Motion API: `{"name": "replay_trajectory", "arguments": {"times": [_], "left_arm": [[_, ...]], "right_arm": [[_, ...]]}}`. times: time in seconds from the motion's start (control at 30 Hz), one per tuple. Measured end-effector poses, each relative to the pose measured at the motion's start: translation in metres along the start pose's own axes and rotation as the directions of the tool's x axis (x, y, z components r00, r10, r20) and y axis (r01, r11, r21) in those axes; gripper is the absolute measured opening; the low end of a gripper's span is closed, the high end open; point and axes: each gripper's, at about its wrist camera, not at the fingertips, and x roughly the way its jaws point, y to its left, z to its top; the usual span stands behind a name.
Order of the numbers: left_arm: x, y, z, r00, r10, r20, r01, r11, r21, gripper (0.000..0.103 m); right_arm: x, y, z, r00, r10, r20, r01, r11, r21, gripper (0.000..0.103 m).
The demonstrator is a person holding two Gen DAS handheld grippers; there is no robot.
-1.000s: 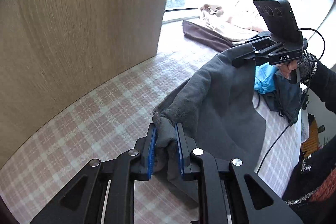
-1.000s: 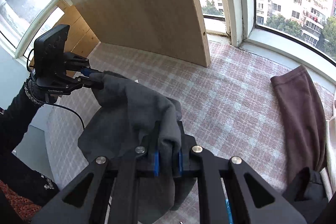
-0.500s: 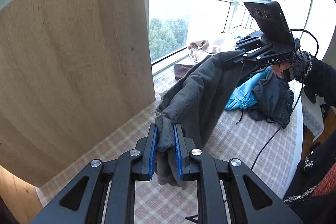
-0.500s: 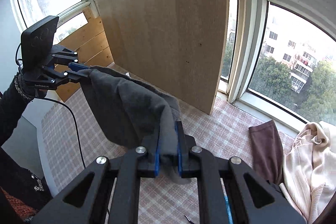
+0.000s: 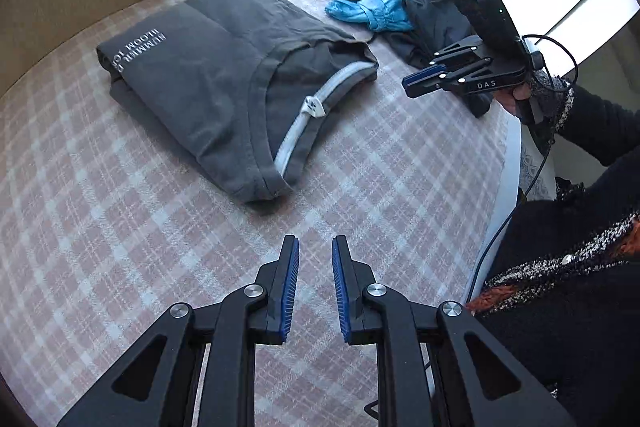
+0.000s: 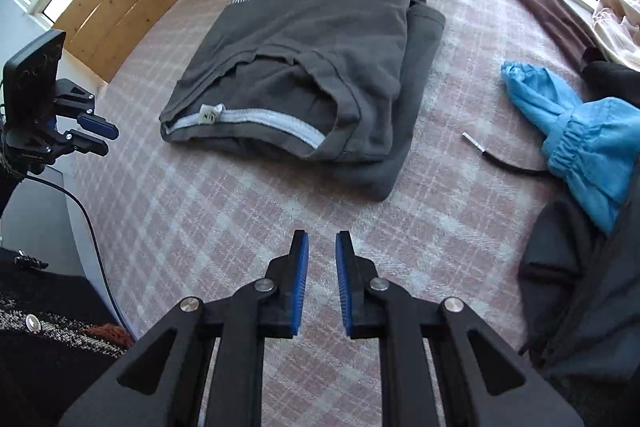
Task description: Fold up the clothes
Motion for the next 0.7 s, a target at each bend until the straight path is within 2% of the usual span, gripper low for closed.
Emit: {"name": "replay_trajectory", "arguments": {"times": [0.07, 0.1, 0.13, 0.27, 0.37, 0.47, 0.5, 0.53, 0.57, 0.63, 0.7], "left_arm": [[-0.011, 0.007, 0.019, 0.997, 0.054, 0.054, -0.055, 0.998, 0.012, 0.018], [-0.012, 0.011, 0.030, 0.995, 0.069, 0.071, -0.070, 0.997, 0.017, 0.021], [-0.009, 0.016, 0.038, 0.994, 0.080, 0.077, -0.082, 0.996, 0.020, 0.028], [0.021, 0.030, 0.054, 0.990, 0.137, 0.034, -0.138, 0.990, 0.004, 0.031], [0.044, 0.029, 0.044, 0.989, 0.147, -0.019, -0.147, 0.989, 0.011, 0.035], [0.060, 0.030, 0.035, 0.984, 0.169, -0.056, -0.168, 0.986, 0.022, 0.037], [0.064, 0.031, 0.033, 0.985, 0.164, -0.062, -0.163, 0.986, 0.017, 0.035], [0.067, 0.033, 0.033, 0.987, 0.150, -0.063, -0.150, 0.989, 0.006, 0.031], [0.070, 0.034, 0.032, 0.988, 0.137, -0.065, -0.138, 0.990, -0.005, 0.028], [0.071, 0.035, 0.033, 0.990, 0.130, -0.062, -0.130, 0.991, -0.003, 0.013], [0.066, 0.033, 0.034, 0.991, 0.125, -0.058, -0.124, 0.992, 0.005, 0.009]], "right_arm": [[-0.009, -0.011, 0.025, 0.999, 0.026, 0.046, -0.028, 0.999, 0.040, 0.023], [-0.003, -0.014, 0.029, 0.999, 0.028, 0.032, -0.029, 0.998, 0.050, 0.033], [0.003, -0.017, 0.034, 0.999, 0.030, 0.017, -0.031, 0.998, 0.059, 0.035], [0.028, -0.028, 0.053, 0.998, 0.039, -0.039, -0.035, 0.995, 0.098, 0.035], [0.047, -0.036, 0.067, 0.996, 0.048, -0.081, -0.037, 0.991, 0.127, 0.035], [0.055, -0.032, 0.065, 0.993, 0.046, -0.109, -0.036, 0.995, 0.092, 0.035], [0.056, -0.031, 0.064, 0.992, 0.060, -0.113, -0.050, 0.994, 0.093, 0.032], [0.057, -0.030, 0.065, 0.990, 0.081, -0.116, -0.070, 0.993, 0.095, 0.020], [0.056, -0.029, 0.065, 0.990, 0.079, -0.120, -0.068, 0.994, 0.088, 0.014], [0.051, -0.025, 0.065, 0.989, 0.076, -0.124, -0.068, 0.995, 0.070, 0.008], [0.042, -0.024, 0.067, 0.988, 0.092, -0.120, -0.085, 0.994, 0.065, 0.008]]}}
